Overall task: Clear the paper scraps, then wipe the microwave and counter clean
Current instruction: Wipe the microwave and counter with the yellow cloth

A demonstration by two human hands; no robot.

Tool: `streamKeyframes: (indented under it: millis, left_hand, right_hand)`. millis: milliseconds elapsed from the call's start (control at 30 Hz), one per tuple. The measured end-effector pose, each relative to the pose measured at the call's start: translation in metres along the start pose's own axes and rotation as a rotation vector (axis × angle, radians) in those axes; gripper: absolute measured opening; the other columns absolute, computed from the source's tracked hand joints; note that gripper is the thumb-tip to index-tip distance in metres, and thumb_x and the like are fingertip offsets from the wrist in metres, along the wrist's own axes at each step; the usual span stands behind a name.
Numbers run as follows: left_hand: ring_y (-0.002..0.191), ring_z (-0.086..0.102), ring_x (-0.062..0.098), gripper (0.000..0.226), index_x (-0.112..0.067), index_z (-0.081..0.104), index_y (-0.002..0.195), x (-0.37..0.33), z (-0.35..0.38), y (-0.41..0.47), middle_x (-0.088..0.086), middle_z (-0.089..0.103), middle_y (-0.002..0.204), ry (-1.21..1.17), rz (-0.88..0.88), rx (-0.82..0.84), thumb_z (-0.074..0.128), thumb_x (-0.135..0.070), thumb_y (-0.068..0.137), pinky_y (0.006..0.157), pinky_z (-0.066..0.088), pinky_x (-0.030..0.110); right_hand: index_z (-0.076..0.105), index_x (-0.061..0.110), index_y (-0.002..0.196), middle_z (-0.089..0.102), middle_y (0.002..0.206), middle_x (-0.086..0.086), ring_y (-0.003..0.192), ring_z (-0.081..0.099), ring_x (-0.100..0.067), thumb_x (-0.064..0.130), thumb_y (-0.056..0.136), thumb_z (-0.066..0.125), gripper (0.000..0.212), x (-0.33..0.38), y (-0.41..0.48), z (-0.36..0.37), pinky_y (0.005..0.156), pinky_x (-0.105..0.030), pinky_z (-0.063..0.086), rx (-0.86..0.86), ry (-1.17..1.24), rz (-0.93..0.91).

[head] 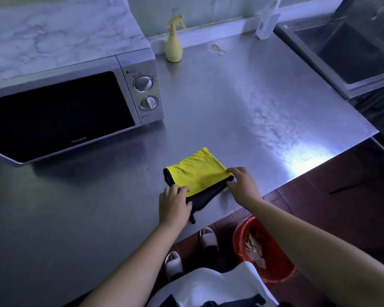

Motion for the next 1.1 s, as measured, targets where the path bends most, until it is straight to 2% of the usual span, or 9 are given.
streamKeyframes:
  millis: [100,233,400,500,633,700,867,1000,1100]
  left_hand:
    - [0.104,0.055,0.028,0.02,-0.022,0.069,0.109,0.0,-0.001,0.006,-0.001,0.064,0.107,0.004,0.002,0.003,0.06,-0.028,0.093,0.087,0.036,0.038]
    - [0.08,0.06,0.034,0.002,-0.015,0.071,0.087,-0.009,-0.012,0.0,0.004,0.067,0.082,-0.052,0.074,-0.137,0.069,-0.013,0.087,0.07,0.043,0.041]
    - [0.075,0.059,0.028,0.009,-0.018,0.07,0.085,-0.028,0.0,-0.023,-0.001,0.064,0.079,0.027,0.273,-0.138,0.076,-0.014,0.081,0.064,0.046,0.038]
    - [0.073,0.06,0.029,0.017,-0.02,0.07,0.08,-0.028,0.007,-0.025,0.0,0.062,0.076,0.109,0.198,-0.09,0.084,-0.014,0.072,0.062,0.048,0.039]
    - [0.08,0.058,0.029,0.031,-0.021,0.068,0.09,-0.027,0.012,-0.018,0.0,0.062,0.084,0.115,0.142,-0.022,0.083,-0.029,0.064,0.069,0.045,0.039]
    - [0.08,0.058,0.027,0.034,-0.022,0.068,0.09,-0.029,0.012,-0.013,-0.002,0.061,0.083,0.162,0.154,-0.014,0.085,-0.03,0.061,0.069,0.044,0.039]
    - [0.071,0.06,0.026,0.011,-0.019,0.071,0.072,-0.031,0.003,-0.006,-0.003,0.062,0.068,0.144,0.269,-0.154,0.081,-0.018,0.068,0.069,0.038,0.036]
    - [0.073,0.061,0.03,0.001,-0.015,0.073,0.076,-0.021,-0.01,0.0,0.0,0.067,0.07,0.02,0.204,-0.147,0.073,-0.015,0.077,0.068,0.043,0.038]
    - [0.086,0.062,0.033,0.012,-0.013,0.072,0.092,-0.011,-0.015,0.008,0.002,0.07,0.087,-0.047,0.126,-0.032,0.066,-0.023,0.086,0.075,0.042,0.039]
  right_hand:
    - [0.071,0.014,0.114,0.059,0.124,-0.009,0.114,0.055,-0.032,0.006,0.084,0.061,0.032,0.004,0.017,0.003,0.092,-0.036,0.043,0.059,-0.091,-0.083]
    - [0.074,0.008,0.097,0.062,0.113,-0.011,0.103,0.06,-0.032,0.002,0.084,0.064,0.017,0.001,0.027,-0.003,0.082,-0.033,0.042,0.06,0.008,-0.086]
    - [0.071,0.005,0.096,0.061,0.11,-0.009,0.097,0.06,-0.029,-0.001,0.085,0.062,0.016,-0.01,0.023,-0.014,0.082,-0.033,0.044,0.123,0.019,-0.136]
    - [0.073,0.007,0.098,0.062,0.11,-0.007,0.097,0.059,-0.025,0.001,0.085,0.062,0.019,-0.013,0.022,-0.013,0.081,-0.029,0.043,0.157,-0.002,-0.131]
    - [0.069,0.009,0.088,0.065,0.089,-0.006,0.086,0.063,-0.026,0.006,0.084,0.066,0.007,-0.016,0.03,-0.01,0.068,-0.028,0.042,0.082,0.171,0.09]
    - [0.064,0.007,0.09,0.065,0.085,-0.007,0.079,0.061,-0.026,0.003,0.081,0.066,0.011,-0.02,0.034,-0.007,0.065,-0.03,0.047,0.062,0.281,0.22]
    - [0.065,0.01,0.079,0.062,0.072,-0.008,0.058,0.056,-0.022,-0.004,0.076,0.064,0.015,-0.017,0.039,-0.01,0.055,-0.028,0.047,0.109,0.448,0.386]
    - [0.062,0.007,0.078,0.06,0.071,-0.011,0.057,0.061,-0.021,-0.006,0.079,0.064,0.014,-0.006,0.043,-0.019,0.063,-0.033,0.057,0.216,0.675,0.442]
    - [0.06,0.005,0.081,0.057,0.077,-0.012,0.064,0.063,-0.025,-0.008,0.083,0.06,0.013,0.006,0.04,-0.024,0.069,-0.036,0.06,0.294,0.873,0.473]
Point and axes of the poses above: each hand's wrist, its own y-axis towards the middle knuckle, its own z-axis out of the palm, x = y × z, the point moved 5 cm from there along y, towards the middle knuckle
